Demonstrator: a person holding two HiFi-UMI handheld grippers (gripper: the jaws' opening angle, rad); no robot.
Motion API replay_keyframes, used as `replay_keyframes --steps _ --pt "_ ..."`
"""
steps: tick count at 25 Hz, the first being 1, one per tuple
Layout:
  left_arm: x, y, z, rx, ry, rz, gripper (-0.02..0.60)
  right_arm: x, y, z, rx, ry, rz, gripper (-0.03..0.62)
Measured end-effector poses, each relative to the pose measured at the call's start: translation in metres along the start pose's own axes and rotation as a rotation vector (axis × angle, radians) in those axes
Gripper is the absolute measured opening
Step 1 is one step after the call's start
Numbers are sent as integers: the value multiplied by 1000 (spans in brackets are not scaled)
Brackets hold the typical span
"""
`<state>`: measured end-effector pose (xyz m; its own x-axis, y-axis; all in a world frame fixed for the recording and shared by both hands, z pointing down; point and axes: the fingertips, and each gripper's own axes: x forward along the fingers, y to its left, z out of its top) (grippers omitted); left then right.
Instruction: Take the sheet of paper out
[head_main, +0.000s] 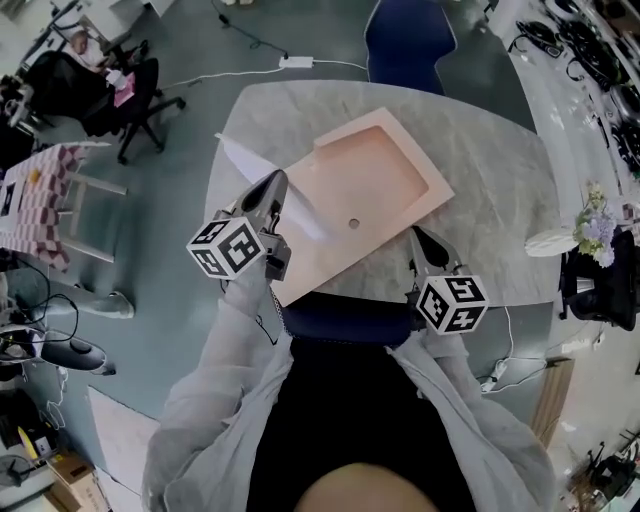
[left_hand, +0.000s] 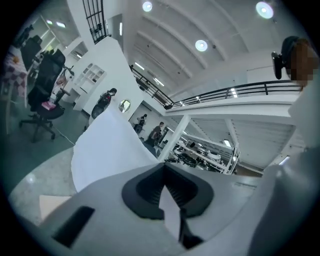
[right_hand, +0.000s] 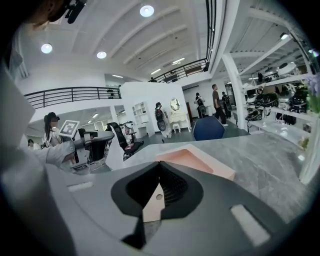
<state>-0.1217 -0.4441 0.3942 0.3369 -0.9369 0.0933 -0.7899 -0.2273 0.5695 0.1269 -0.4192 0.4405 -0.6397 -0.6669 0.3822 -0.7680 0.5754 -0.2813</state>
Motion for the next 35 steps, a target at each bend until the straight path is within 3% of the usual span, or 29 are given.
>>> replay_keyframes --steps 15,20,27,35 --pt "-62 -31 43 351 -105 147 0 10 17 64 -105 -71 125 8" --pt "-74 -39 29 435 -73 174 1 13 33 68 -174 -92 159 8" --pt "-81 -45 -11 487 5 185 2 12 45 61 -180 -97 180 8" --pt "-75 -59 -29 464 31 139 2 8 51 50 -175 -80 195 8"
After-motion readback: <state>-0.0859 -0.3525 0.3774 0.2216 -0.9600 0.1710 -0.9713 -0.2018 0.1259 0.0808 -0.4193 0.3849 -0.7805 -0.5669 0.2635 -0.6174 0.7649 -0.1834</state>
